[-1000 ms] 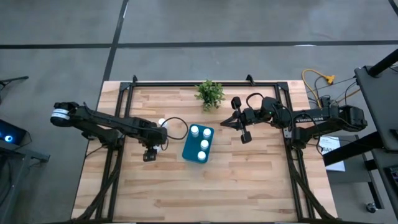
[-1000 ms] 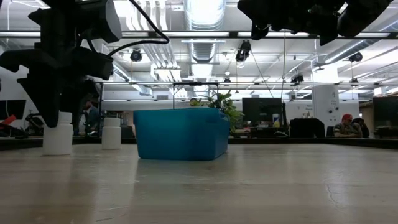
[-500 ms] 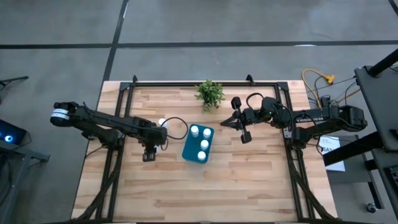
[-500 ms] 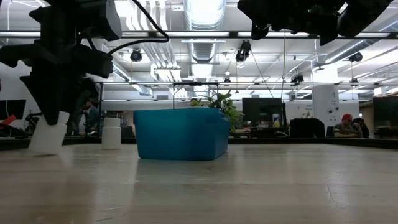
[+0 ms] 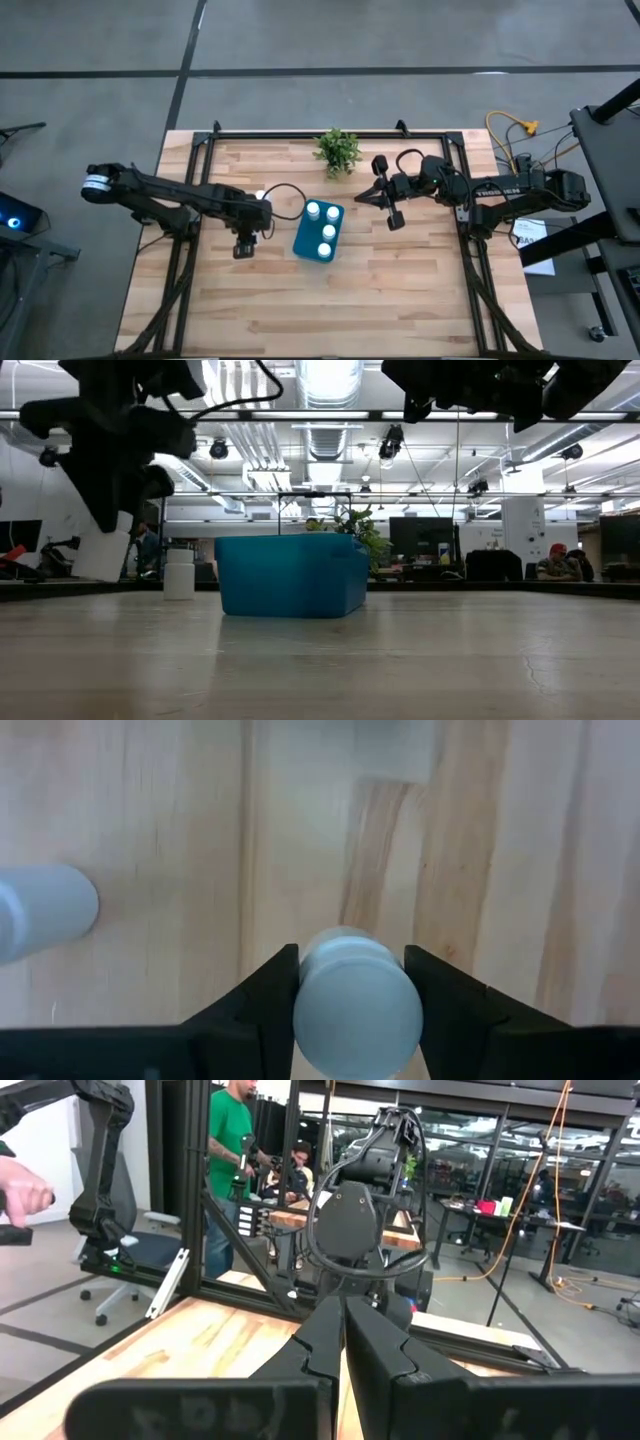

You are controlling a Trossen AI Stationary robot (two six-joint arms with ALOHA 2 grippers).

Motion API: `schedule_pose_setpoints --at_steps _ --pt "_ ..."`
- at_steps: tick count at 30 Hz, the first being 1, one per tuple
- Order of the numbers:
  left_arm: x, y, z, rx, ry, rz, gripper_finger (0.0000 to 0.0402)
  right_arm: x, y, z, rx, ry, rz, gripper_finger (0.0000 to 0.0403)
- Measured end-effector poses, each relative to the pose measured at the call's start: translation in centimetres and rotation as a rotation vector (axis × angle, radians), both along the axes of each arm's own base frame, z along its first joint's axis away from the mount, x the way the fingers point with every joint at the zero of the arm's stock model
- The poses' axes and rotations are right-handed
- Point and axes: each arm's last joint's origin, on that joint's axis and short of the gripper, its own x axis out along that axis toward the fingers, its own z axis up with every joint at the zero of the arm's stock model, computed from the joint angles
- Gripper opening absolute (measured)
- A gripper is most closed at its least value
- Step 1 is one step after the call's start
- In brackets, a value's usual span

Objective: Pick and place pill bottles into a basket
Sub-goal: Put the white medicine bottle into the blue bin

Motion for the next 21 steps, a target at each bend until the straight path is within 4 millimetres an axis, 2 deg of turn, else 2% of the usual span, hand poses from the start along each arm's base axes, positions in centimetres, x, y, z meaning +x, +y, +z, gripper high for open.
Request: schedule_pose_setpoints --at_steps 7,17,21 --pt "1.2 -0.1 1.7 -0.003 -0.054 -0.004 0.0142 0.0 0.0 0.1 -0.001 -0.004 0.000 0.0008" --pt "5.8 -0.4 3.4 0.042 -0.047 -0.101 0.0142 0.0 0.0 0.1 0.002 -0.003 0.001 0.0008" --pt "7.0 -0.4 5.0 0.063 -0.073 -0.121 0.0142 0.0 0.0 0.1 0.003 -0.003 0.001 0.0008"
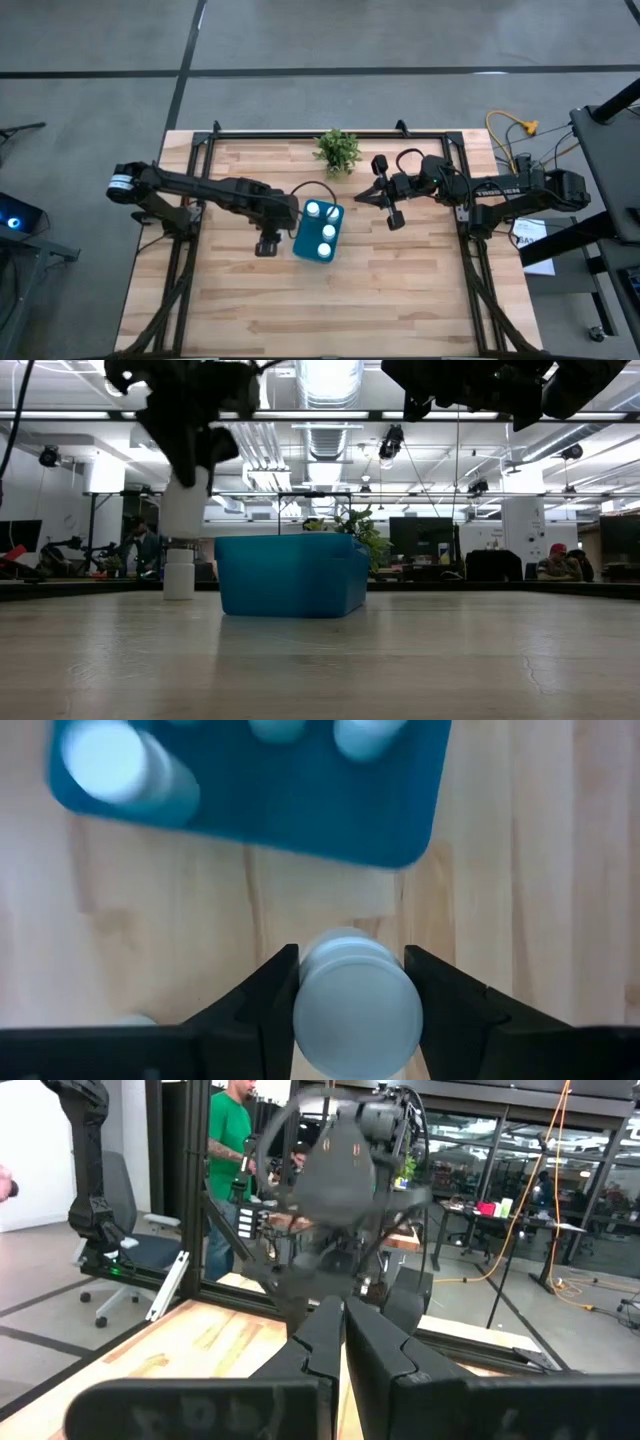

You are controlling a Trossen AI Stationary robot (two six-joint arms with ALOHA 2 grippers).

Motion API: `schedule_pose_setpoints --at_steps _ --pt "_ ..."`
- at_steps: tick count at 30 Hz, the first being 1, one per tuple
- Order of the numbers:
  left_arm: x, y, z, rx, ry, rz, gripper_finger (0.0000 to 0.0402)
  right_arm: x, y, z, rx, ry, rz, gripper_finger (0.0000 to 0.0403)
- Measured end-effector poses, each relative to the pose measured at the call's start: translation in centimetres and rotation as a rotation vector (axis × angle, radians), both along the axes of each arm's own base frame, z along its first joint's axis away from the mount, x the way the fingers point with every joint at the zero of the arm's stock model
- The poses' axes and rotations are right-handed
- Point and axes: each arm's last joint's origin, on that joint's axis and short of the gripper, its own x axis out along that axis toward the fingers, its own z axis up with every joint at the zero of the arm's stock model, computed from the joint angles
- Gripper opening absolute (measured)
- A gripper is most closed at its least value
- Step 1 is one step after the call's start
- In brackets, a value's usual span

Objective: Pick and place pill bottles into a basket
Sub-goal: Put the white medicine bottle into the blue bin

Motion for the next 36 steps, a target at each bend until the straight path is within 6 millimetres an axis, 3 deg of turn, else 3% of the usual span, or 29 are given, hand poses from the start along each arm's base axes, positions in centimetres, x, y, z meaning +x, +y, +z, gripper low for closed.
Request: schedule_pose_setpoints --at_steps 9,19,26,36 --pt "1.3 0.1 3.3 0.070 -0.083 -0.009 0.0142 0.0 0.0 0.0 -0.001 0.000 0.001 0.0009" --pt "4.5 -0.1 1.8 0.104 -0.035 -0.073 0.0142 0.0 0.0 0.0 0.002 0.001 0.001 0.0008" --pt "6.0 0.0 2.1 0.152 -0.079 -0.084 0.0142 0.0 0.0 0.0 0.004 0.001 0.001 0.0008" --pt "6.7 0.1 1.3 0.177 -0.140 -0.110 0.0142 0.0 0.0 0.0 0.004 0.002 0.007 0.0008"
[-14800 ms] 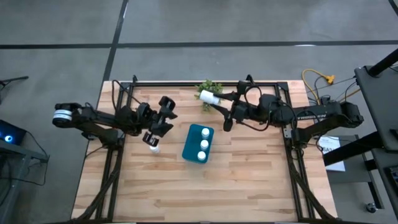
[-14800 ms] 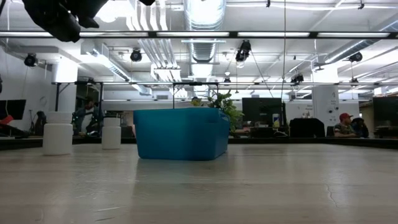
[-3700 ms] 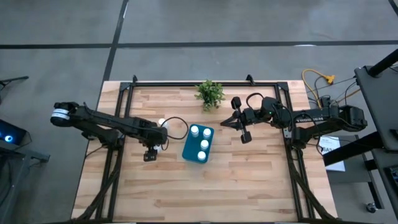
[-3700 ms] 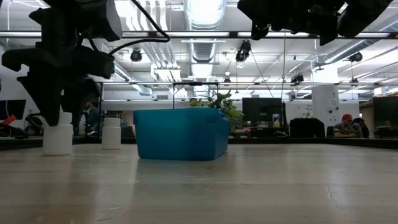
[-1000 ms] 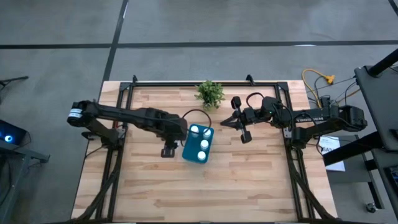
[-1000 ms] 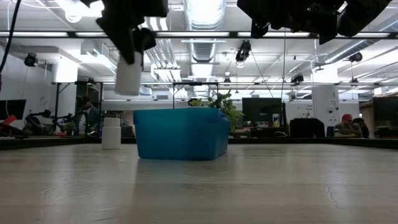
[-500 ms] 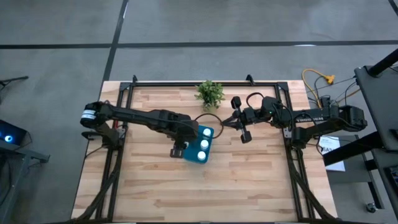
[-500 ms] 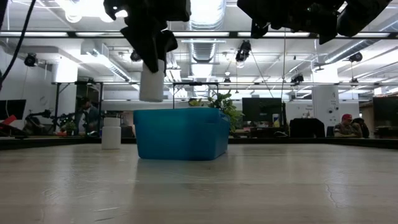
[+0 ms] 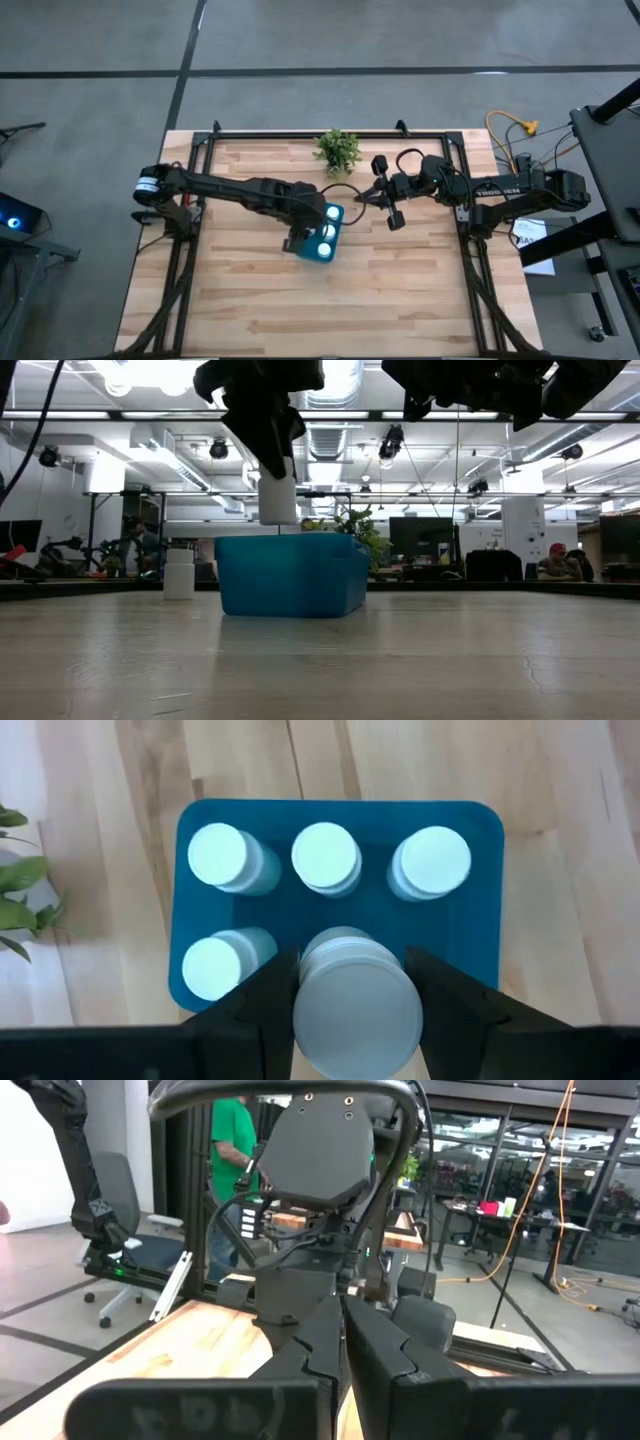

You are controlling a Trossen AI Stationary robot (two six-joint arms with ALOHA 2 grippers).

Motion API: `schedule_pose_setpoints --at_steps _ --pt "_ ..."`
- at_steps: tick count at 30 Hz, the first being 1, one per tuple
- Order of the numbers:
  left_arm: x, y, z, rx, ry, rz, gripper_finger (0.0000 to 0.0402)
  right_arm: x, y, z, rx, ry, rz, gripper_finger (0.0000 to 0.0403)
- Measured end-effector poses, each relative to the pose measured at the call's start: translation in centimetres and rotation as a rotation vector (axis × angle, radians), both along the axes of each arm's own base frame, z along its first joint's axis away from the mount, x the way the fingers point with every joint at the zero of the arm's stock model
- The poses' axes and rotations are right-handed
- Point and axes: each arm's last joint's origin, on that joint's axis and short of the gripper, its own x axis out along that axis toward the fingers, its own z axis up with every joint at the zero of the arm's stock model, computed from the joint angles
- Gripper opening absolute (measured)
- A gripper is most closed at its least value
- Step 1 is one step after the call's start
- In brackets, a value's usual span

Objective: Pick and place pill bottles into a basket
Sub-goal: Put the white medicine bottle into the blue bin

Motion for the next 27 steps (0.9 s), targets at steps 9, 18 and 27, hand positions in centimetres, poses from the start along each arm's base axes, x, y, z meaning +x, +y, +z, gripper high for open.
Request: schedule_pose_setpoints --at_steps 9,18,27 --pt "1.0 0.6 -1.3 0.027 -0.001 -0.002 0.0142 0.0 0.0 0.0 0.010 0.002 0.003 0.0009" --pt "1.9 1.2 -3.7 0.036 0.039 0.001 0.0142 0.0 0.0 0.0 0.010 0.002 0.002 0.0009" --pt "2.2 1.3 -5.9 0.038 0.106 0.000 0.0142 0.0 0.0 0.0 0.010 0.003 0.002 0.0008"
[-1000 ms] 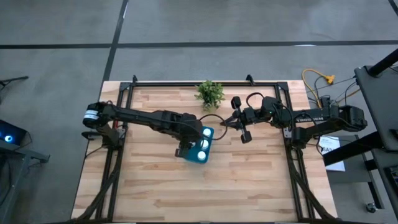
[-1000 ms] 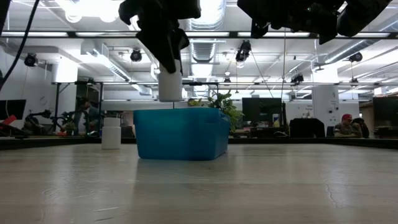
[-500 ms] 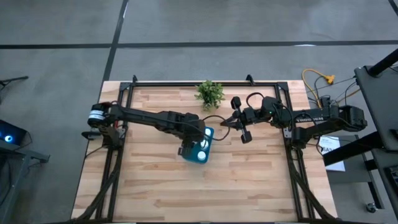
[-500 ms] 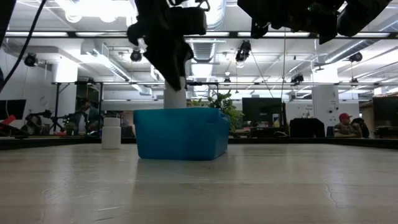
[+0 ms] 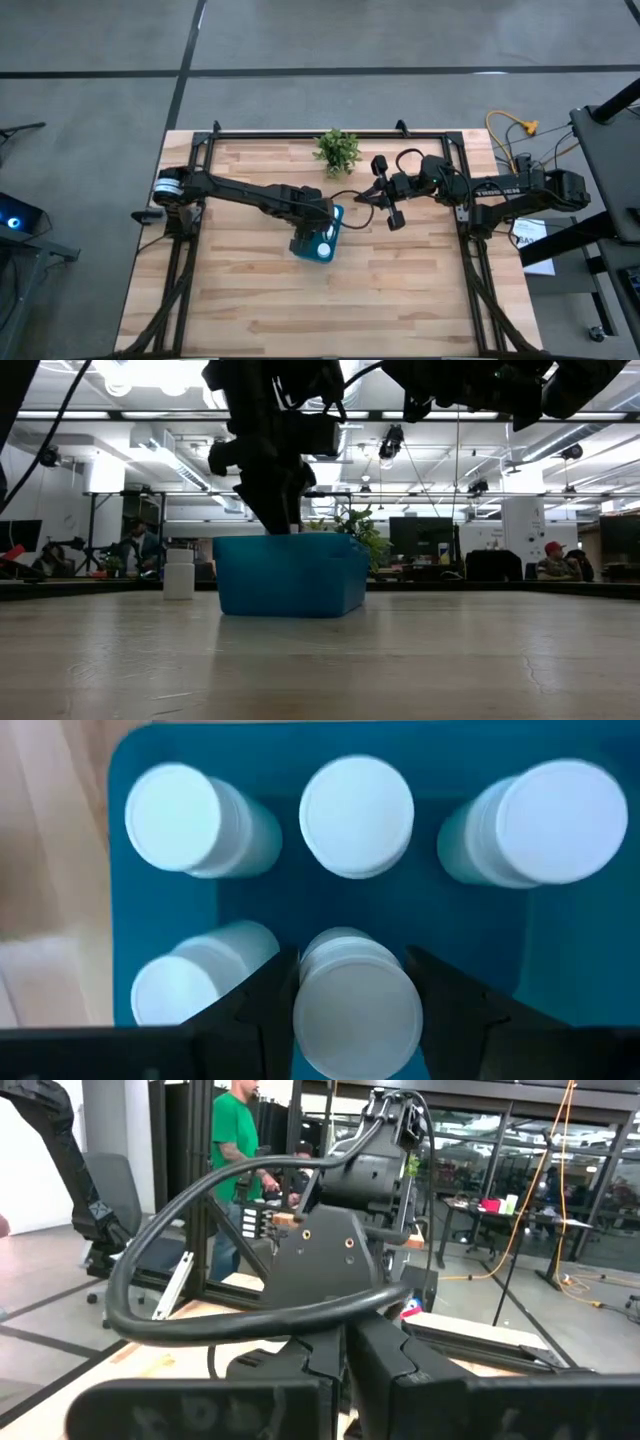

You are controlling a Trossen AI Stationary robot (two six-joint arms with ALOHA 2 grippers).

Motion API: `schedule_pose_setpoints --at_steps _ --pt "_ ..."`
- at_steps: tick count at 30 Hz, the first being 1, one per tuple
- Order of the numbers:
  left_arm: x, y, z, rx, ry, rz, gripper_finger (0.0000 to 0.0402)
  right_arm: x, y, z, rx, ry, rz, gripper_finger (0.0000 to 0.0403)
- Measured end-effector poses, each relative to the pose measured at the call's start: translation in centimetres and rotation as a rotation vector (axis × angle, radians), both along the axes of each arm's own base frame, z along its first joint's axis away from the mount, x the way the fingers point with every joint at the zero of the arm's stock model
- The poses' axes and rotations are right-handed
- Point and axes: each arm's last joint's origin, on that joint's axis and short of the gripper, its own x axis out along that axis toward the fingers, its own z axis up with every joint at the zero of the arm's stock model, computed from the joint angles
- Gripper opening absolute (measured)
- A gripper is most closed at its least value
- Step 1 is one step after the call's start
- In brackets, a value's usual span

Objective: Pick and place pill bottles into a basket
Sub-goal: Put the white medicine bottle into the blue bin

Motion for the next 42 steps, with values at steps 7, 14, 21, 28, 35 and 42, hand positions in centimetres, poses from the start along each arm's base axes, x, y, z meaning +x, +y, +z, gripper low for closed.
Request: schedule_pose_setpoints --at_steps 7,14,21,28,35,42 --pt "0.0 0.0 0.1 0.000 -0.013 -0.001 0.0142 0.0 0.0 0.0 0.000 0.000 0.000 0.0009" --pt "0.0 0.3 0.1 0.035 -0.015 0.009 0.0142 0.0 0.0 0.0 0.000 -0.001 0.000 0.0008" --pt "-0.1 0.5 -0.3 0.037 -0.004 0.016 0.0142 0.0 0.0 0.0 0.000 0.000 -0.001 0.0008" --pt "0.0 0.5 -0.4 0.029 -0.019 0.013 0.0142 0.0 0.0 0.0 0.000 -0.001 -0.001 0.0008" --pt "0.1 0.5 -1.6 0.027 0.016 0.013 0.0143 0.0 0.0 0.0 0.001 0.001 -0.001 0.0008" --pt "0.5 0.5 -2.4 0.034 0.033 -0.002 0.0166 0.0 0.0 0.0 0.000 0.001 -0.001 0.0008"
